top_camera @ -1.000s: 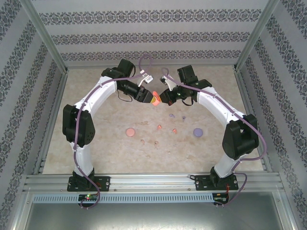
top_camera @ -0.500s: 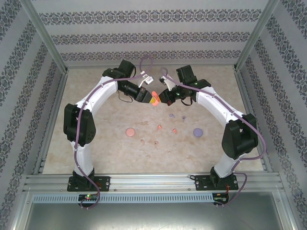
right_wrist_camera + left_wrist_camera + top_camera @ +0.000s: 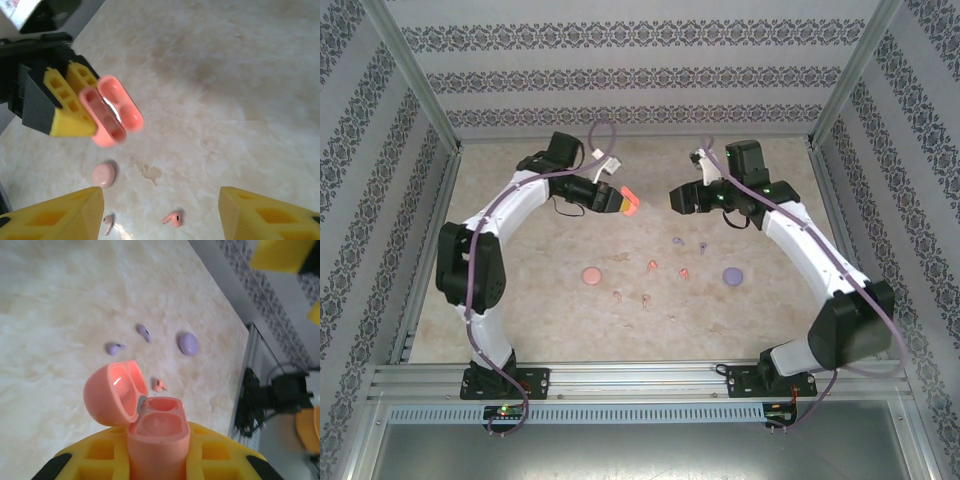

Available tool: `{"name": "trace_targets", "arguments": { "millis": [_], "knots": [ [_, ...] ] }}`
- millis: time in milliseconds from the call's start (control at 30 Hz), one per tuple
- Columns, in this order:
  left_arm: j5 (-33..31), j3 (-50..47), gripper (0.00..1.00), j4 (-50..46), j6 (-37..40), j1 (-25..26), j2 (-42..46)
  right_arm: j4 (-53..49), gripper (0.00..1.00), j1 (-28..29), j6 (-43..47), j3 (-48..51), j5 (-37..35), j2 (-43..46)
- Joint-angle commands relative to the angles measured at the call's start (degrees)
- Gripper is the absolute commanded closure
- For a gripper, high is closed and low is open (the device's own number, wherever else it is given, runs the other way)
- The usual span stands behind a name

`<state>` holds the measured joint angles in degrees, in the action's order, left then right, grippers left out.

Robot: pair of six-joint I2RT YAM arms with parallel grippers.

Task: Insert the wireless bluetooth earbuds into the charging case

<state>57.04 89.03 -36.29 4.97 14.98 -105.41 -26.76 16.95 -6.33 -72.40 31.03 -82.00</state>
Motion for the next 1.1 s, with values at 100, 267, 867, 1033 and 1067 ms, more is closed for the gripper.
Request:
{"name": "trace_targets", "arguments": {
  "millis": [100,267,867,1033,1067],
  "knots": [
    [-5.3,-9.3,1.00,22.0,-11.0,-1.2,11.6,-1.9,0.36,0.9,-11.4,5.3,-10.4,0.0],
    [-13.3,-18.3,1.00,33.7,-16.2,-0.9,18.2,-4.3,0.36,2.8,-11.4,6.2,-15.1,-4.4],
    [-47.9,-42.3,1.00,62.1,-28.7,2.2,28.9,-6.8,0.39,21.9,-46.7,5.1,-34.3,-14.8],
    [-51.2,-42.2,1.00,61.7,-29.1,2.2,28.3,-7.5,0.39,23.5,-58.2,5.6,-37.8,-15.1],
    [-51.5,-42.1,1.00,61.9,-29.2,2.3,28.2,-7.0,0.40,23.6,-60.5,6.0,-37.5,-15.2]
  ]
}}
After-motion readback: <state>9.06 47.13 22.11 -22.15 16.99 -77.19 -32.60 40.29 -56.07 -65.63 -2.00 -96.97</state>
